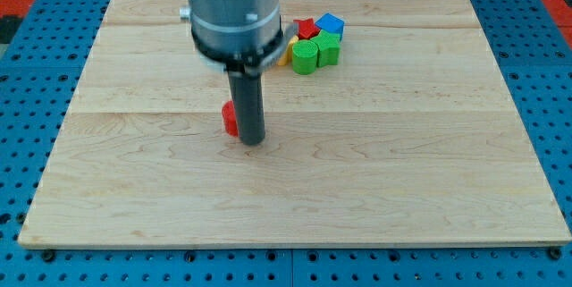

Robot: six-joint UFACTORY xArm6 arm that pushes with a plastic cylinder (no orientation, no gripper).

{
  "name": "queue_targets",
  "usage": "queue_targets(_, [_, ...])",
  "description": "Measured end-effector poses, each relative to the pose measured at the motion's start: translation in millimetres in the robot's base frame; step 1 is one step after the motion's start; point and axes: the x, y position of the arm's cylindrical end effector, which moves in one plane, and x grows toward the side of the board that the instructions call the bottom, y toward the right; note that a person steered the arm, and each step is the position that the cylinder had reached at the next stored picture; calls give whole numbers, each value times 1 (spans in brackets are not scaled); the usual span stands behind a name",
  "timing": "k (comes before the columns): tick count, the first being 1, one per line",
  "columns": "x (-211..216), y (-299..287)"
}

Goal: Push the red circle to the group of blocks

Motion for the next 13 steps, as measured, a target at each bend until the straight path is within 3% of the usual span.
queue_targets(1, [-2,0])
queue_targets(2, [-1,-41])
queue_targets(3, [-27,-53])
queue_targets(5, [-71,-6])
queue_targets(6, [-44,-10])
queue_targets(9, [-74,11])
queue_targets(11, [-43,44])
queue_targets(13, [-79,50])
